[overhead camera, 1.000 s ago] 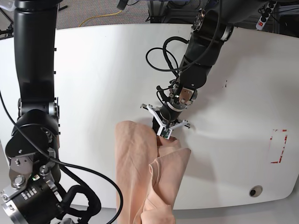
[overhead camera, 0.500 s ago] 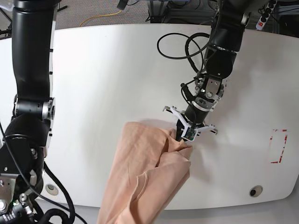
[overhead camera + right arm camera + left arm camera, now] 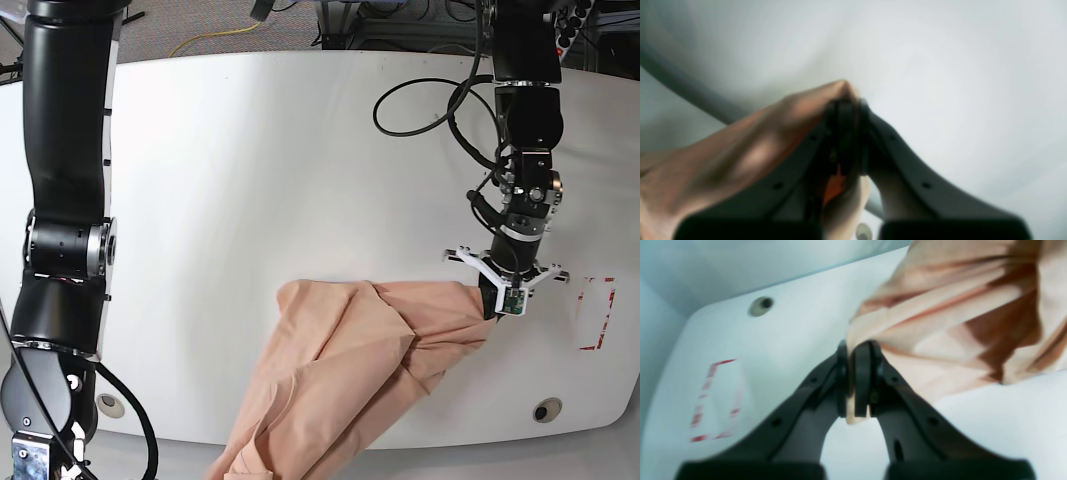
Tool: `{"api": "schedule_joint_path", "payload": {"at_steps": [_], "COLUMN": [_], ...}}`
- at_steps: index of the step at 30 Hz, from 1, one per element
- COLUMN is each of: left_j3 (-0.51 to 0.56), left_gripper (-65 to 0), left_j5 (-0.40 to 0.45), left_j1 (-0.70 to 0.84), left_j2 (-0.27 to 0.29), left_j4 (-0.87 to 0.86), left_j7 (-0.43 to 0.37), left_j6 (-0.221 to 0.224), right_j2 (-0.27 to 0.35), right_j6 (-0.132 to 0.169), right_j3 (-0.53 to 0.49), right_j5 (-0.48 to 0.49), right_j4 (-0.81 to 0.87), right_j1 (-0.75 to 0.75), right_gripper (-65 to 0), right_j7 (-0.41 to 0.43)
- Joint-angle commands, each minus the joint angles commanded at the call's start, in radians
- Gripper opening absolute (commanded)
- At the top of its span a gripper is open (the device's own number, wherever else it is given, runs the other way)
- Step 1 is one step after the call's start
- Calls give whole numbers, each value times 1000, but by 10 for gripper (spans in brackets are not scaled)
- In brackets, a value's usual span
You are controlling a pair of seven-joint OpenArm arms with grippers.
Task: Fold the T-shirt properly
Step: 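Pull the shirt taut between both grippers, spreading it across the table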
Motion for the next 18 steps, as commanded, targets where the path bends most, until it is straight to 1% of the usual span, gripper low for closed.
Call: {"api": "schedule_joint_path", "payload": {"at_steps": [2, 6, 8, 9, 11, 13, 15, 18], "left_j3": [-31, -121, -157, -169, -192, -199, -203, -206], "left_gripper": [-644, -644, -644, -644, -644, -644, -644, -644], "left_j5": [3, 5, 8, 8, 6, 6, 6, 6], "left_j1": [-38, -123, -170, -187, -216, -226, -229, -218], "left_j2": [-5, -6, -9, -15, -48, -54, -55, -55], "left_j4": [37, 89, 100, 104, 120, 121, 127, 166], "left_j7": [44, 147, 192, 209, 252, 272, 278, 279], "left_j6": [-28, -57, -75, -86, -117, -132, -135, -137], "right_j2": [-2, -2, 2, 3, 6, 12, 31, 35], "right_j6": [0, 0, 0, 0, 0, 0, 0, 6], "right_j3": [0, 0, 0, 0, 2, 5, 49, 114], "right_j5": [0, 0, 0, 2, 2, 2, 9, 5], "right_j4": [-32, -107, -118, -118, -118, -115, -112, -112], "right_j1": [0, 0, 0, 0, 0, 0, 0, 0], "right_gripper": [-650, -650, -650, -650, -650, -650, -650, -650], "right_j7": [11, 15, 17, 17, 17, 17, 17, 15]}}
